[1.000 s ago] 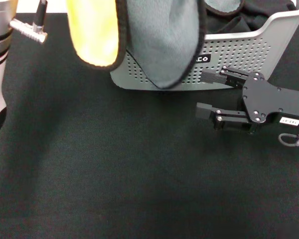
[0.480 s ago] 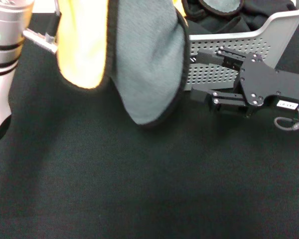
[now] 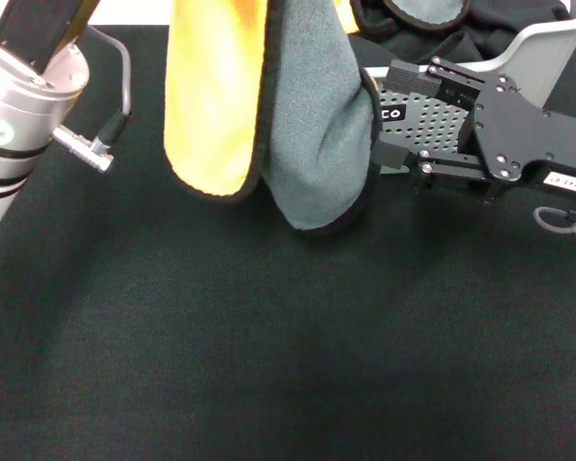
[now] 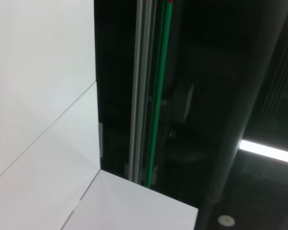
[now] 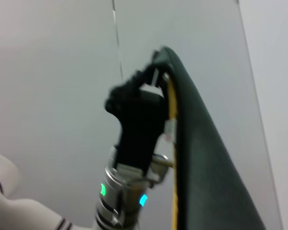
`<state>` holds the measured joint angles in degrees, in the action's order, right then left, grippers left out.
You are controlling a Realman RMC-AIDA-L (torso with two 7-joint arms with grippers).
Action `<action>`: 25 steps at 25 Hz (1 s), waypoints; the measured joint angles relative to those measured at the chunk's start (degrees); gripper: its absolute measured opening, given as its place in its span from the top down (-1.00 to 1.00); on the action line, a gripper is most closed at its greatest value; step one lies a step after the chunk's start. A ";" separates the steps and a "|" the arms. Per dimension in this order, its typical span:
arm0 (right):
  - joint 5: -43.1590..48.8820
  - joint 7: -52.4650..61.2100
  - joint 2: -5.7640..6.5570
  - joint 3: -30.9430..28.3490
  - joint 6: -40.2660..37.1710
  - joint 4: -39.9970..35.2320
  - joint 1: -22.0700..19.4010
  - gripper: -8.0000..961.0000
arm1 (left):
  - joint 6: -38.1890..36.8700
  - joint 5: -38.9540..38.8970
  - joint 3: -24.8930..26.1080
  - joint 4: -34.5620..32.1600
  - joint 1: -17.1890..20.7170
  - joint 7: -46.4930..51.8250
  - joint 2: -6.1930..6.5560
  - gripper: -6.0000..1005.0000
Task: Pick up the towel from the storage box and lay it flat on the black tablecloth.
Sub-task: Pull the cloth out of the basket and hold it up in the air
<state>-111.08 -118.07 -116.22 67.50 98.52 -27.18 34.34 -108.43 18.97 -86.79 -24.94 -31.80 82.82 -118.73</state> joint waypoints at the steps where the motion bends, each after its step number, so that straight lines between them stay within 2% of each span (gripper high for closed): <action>1: -0.25 -0.02 -0.01 0.05 0.49 -0.23 0.00 -0.64 | 0.09 -0.05 0.05 0.30 0.08 -0.46 0.05 0.96; 3: -0.60 -0.04 0.00 0.41 1.38 -0.68 0.02 -0.64 | 0.20 -0.27 0.64 0.92 0.09 -1.37 -0.18 0.95; 6: -1.76 -0.17 0.01 2.14 1.71 -0.94 0.29 -0.64 | 0.38 -0.62 2.68 1.90 0.04 -2.49 -1.18 0.95; 14: -5.46 -1.39 0.03 9.04 -0.49 -0.60 1.49 -0.64 | 1.03 -3.21 2.16 2.08 -2.41 -2.39 -1.95 0.95; 20: -11.18 -2.78 0.03 18.01 -7.26 -0.27 2.31 -0.63 | 2.32 -10.99 -5.06 1.76 -4.16 -3.06 -2.02 0.95; 25: -14.89 -3.02 0.03 23.23 -12.07 -0.72 2.86 -0.63 | 2.59 -14.62 -8.47 1.50 -4.80 -3.68 -2.03 0.95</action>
<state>-125.97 -121.10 -116.19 90.72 86.45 -27.90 37.21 -105.83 4.35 -95.26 -23.44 -36.60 79.14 -120.76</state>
